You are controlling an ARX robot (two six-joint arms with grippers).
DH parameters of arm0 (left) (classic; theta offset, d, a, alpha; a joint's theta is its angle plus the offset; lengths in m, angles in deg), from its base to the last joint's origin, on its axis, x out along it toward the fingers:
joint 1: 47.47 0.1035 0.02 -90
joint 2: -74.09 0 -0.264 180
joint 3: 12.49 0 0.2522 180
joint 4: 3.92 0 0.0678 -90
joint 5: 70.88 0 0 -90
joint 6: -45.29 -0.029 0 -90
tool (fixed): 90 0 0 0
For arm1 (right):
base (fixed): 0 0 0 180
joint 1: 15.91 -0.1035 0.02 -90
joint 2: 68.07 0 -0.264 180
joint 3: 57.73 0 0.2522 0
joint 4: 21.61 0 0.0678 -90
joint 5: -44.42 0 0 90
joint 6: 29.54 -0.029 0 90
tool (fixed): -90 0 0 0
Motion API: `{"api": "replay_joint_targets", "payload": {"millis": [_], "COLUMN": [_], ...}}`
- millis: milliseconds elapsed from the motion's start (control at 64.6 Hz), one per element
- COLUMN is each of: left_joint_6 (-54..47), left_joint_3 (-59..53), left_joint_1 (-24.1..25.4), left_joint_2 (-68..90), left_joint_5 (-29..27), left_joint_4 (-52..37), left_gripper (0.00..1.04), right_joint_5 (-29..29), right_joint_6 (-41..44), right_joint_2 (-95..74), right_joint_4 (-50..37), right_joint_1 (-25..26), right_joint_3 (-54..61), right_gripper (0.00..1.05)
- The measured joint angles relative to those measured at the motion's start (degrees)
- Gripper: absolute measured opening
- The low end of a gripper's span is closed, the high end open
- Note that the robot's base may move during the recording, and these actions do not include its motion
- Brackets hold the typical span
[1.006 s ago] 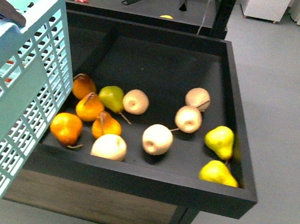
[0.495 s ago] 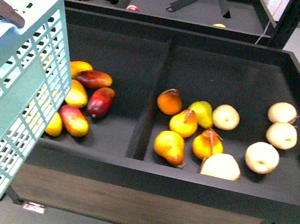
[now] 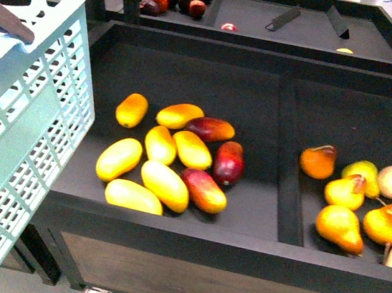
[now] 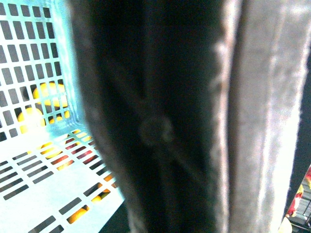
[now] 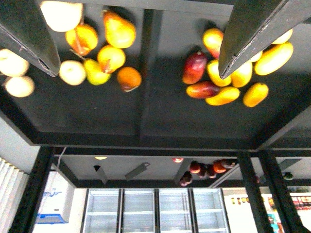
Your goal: Pick mango and avocado into basket
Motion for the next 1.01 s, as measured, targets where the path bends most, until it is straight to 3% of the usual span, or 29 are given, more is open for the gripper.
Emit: {"api": "replay_joint_targets", "payload": {"millis": [1006], "left_joint_6": [-0.2], "left_joint_3": [0.0], "left_joint_1": [0.0], "left_joint_2": [0.0], "left_joint_5": [0.0], "left_joint_4": [0.0], "left_gripper": [0.14], "right_joint_5": [0.1], "right_joint_6": [0.0], "right_joint_2": [0.0], "right_joint_4": [0.0], "right_joint_1": [0.0], "right_joint_3": [0.0], "right_gripper": [0.96]}}
